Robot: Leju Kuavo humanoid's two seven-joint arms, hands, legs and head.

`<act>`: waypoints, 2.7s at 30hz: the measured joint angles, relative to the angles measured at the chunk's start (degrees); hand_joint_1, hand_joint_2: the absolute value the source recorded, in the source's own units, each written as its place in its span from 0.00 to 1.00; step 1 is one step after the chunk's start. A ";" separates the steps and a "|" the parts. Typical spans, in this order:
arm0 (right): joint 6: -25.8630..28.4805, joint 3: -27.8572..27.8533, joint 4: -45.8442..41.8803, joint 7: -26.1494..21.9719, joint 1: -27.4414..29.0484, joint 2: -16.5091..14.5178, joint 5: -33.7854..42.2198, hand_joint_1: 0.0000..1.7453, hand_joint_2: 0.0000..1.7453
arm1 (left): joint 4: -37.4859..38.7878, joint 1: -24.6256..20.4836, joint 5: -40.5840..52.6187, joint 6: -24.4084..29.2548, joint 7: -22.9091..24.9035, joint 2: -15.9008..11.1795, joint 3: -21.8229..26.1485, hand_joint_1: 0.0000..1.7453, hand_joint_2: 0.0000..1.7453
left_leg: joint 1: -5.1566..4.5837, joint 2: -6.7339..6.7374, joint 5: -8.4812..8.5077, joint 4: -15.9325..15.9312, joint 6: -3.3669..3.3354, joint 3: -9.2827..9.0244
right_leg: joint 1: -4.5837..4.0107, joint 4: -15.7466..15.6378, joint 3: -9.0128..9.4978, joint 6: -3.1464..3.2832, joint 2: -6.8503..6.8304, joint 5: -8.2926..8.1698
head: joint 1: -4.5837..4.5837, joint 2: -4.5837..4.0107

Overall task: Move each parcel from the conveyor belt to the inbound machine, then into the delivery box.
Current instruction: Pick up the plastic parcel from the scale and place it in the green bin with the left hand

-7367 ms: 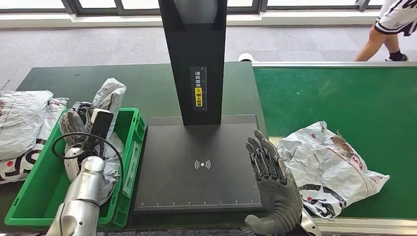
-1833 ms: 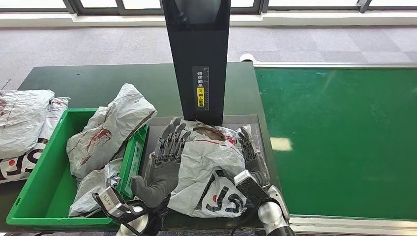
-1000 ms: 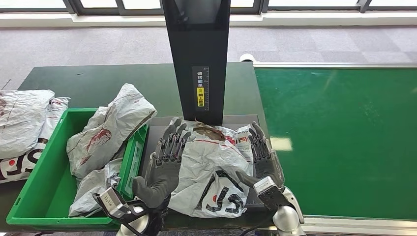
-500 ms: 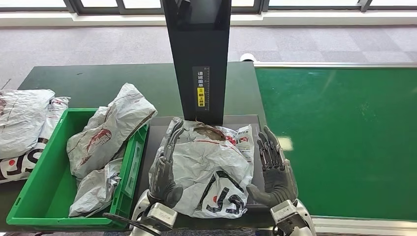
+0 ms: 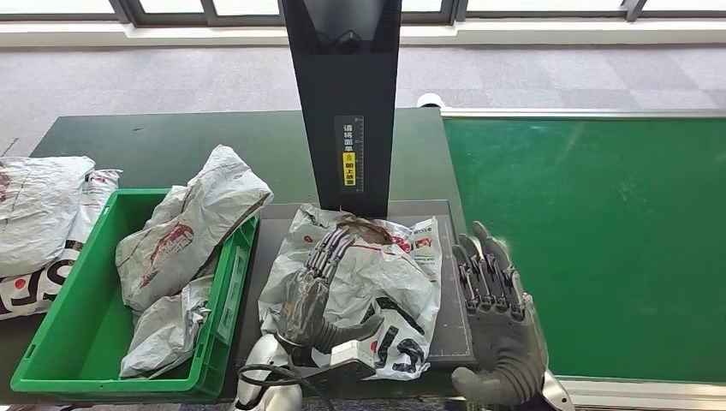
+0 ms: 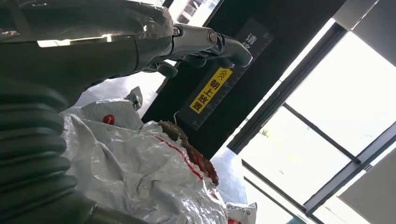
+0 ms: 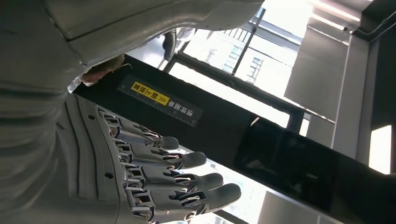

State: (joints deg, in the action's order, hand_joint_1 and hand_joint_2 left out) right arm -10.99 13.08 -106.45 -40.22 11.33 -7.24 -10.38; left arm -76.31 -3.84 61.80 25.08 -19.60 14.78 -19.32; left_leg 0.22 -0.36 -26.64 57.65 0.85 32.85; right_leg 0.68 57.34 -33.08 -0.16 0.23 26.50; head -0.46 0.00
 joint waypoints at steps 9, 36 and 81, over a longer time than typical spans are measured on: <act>0.48 0.93 -1.97 0.02 0.74 0.43 -0.07 0.00 1.00 | 1.79 -0.39 0.48 -0.26 0.64 0.07 0.00 0.00 1.00 | 0.00 0.00 -0.01 0.00 0.00 0.02 | 0.00 0.00 -0.01 0.00 0.00 0.01 | 0.00 0.00; -0.30 2.98 -3.40 0.07 0.61 1.54 -1.07 0.00 1.00 | 18.71 -4.22 9.10 -11.56 6.04 0.69 -0.38 0.00 1.00 | 0.00 0.02 -0.01 0.00 -0.01 -0.04 | 0.00 -0.01 0.06 -0.01 0.01 0.01 | 0.00 0.00; -0.21 2.17 -3.14 0.09 0.49 1.51 -1.33 0.00 1.00 | -2.28 -1.04 -11.00 -2.14 -10.77 0.15 -1.09 0.00 1.00 | -0.05 -0.03 -0.20 0.07 -0.31 -0.30 | 0.18 -0.05 0.45 -0.34 -0.05 0.14 | 0.00 0.00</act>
State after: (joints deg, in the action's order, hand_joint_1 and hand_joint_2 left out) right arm -11.20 15.26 -109.59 -40.13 11.82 -5.73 -11.72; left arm -78.59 -4.88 50.80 22.93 -30.37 14.93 -20.41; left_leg 0.17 -0.38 -26.84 57.73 0.54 32.55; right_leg 0.86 57.28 -32.64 -0.49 0.18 26.64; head -0.46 0.00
